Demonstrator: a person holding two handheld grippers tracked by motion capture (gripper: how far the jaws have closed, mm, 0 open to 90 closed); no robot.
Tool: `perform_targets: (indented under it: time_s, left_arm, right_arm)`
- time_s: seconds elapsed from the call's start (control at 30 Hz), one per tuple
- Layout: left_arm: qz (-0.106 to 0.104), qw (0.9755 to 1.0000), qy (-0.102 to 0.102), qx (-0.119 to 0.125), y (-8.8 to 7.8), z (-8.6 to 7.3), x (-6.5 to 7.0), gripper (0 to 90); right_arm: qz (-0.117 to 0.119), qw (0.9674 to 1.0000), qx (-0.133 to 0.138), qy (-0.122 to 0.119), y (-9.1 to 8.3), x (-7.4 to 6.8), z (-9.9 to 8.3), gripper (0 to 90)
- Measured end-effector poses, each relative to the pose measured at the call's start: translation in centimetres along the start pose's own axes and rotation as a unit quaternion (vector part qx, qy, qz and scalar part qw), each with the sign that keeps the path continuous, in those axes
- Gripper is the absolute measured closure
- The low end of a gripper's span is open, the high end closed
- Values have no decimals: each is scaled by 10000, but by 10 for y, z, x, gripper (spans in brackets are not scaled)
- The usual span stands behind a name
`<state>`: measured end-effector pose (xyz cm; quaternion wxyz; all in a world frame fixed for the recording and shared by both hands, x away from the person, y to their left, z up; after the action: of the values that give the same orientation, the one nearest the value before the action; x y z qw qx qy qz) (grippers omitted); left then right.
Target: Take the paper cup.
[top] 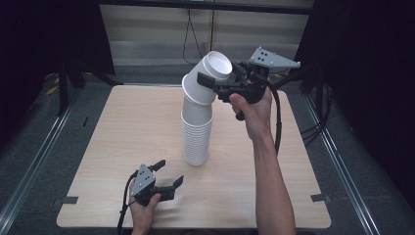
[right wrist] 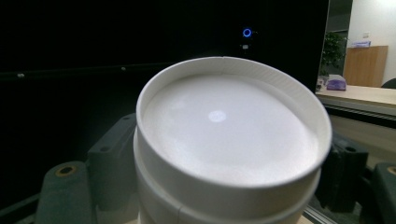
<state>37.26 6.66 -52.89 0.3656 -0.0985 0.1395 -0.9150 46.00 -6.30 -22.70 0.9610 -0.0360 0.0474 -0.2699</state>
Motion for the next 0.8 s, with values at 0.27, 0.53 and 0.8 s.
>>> perform_targets:
  time_s: [0.27, 0.53, 0.8]
  left_arm:
    - [-20, 10000, 38, -40, 0, -1, -1, 158]
    - [-11, 10000, 37, -46, 1, 0, -1, 158]
    - [-28, 10000, 39, -39, 1, 0, -1, 158]
  right_arm:
    - [-122, 9998, 121, -42, -7, 2, -4, 218]
    - [-58, 9997, 244, -8, -19, -2, -5, 218]
    - [-134, 9996, 237, -112, -26, -8, -9, 219]
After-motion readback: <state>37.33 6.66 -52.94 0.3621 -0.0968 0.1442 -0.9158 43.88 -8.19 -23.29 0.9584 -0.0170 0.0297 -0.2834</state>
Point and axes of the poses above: each handheld gripper's, and its own axes: y roughly forward along the jaws, z roughly out of its top, x roughly to its right, the point moved 10 cm from there along y, roughly forward along the jaws, and after that the axes turned 7 degrees about -x, right-handed, at the moved point
